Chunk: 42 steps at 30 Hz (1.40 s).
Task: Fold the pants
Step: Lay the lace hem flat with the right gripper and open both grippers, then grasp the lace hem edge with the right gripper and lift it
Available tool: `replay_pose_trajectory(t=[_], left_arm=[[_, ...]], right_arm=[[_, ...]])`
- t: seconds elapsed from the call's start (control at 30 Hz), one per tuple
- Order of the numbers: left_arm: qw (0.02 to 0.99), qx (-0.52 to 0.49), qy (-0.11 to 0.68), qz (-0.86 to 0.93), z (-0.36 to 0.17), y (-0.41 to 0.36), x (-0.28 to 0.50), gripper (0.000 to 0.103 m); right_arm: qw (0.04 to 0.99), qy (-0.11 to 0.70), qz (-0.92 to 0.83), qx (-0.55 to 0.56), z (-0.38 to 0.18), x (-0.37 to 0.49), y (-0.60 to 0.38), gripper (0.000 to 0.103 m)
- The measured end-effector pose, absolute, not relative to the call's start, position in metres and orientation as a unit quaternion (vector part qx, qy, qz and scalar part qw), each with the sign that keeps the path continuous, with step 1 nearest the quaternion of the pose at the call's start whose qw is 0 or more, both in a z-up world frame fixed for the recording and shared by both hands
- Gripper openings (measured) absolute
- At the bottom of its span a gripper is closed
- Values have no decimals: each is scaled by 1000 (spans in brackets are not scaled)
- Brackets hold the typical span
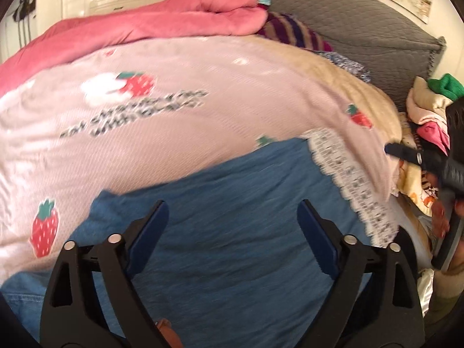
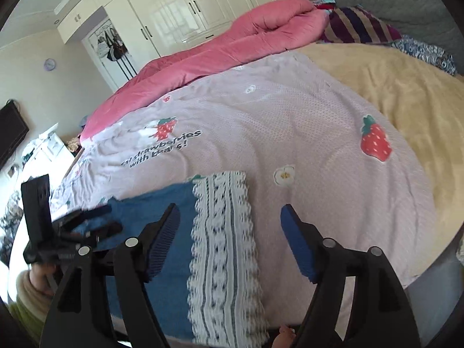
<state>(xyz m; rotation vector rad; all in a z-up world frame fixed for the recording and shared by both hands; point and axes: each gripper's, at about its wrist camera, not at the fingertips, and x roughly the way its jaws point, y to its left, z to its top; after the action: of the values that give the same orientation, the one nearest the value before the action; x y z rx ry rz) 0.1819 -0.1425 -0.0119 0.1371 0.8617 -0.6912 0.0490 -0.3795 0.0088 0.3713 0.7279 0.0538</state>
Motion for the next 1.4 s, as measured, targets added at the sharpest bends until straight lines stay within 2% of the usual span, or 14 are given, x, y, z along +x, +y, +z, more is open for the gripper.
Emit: replay_pose_trajectory(t=[0.13,0.27,0.6,0.83,0.93,1.0,1.1,1.17,1.23,1.27,1.33,1.4], left_arm=[[852,82,395,-335,0,-161,175,93],[854,91,387,-337,6,-173,173,93],[842,137,385,-353,2,-208,179,93],[814,146,405,-389,-9,-244,209,93],[796,145,424,-407,-16,-257,227,93],[782,140,439,-419,-21,-264,238,93],[757,139,464,-439,-29,-273,247,93],[737,144,483,-450,-37,-279,252,89],[723,148,498,-455,-45,-283,255,77],[716,146,503,-461,-48,-284,257,75],[696,112,519,-484,-51,-282,260,57],[677,76,534,-502,-51,-281,263,42]], right_arm=[[925,345,25,156,15,22,-373,83],[928,352,25,119,14,7,-362,91],[906,400,49,128,-19,11,-344,92],[880,425,78,196,-33,22,-353,92],[873,439,75,201,-41,25,-355,90],[867,444,86,210,-44,27,-355,76],[862,455,98,203,-49,29,-349,72],[857,460,102,208,-52,31,-347,69],[855,461,106,210,-54,32,-348,68],[854,461,108,216,-55,32,-349,68],[850,463,106,229,-59,33,-352,58],[847,459,114,243,-60,33,-355,42]])
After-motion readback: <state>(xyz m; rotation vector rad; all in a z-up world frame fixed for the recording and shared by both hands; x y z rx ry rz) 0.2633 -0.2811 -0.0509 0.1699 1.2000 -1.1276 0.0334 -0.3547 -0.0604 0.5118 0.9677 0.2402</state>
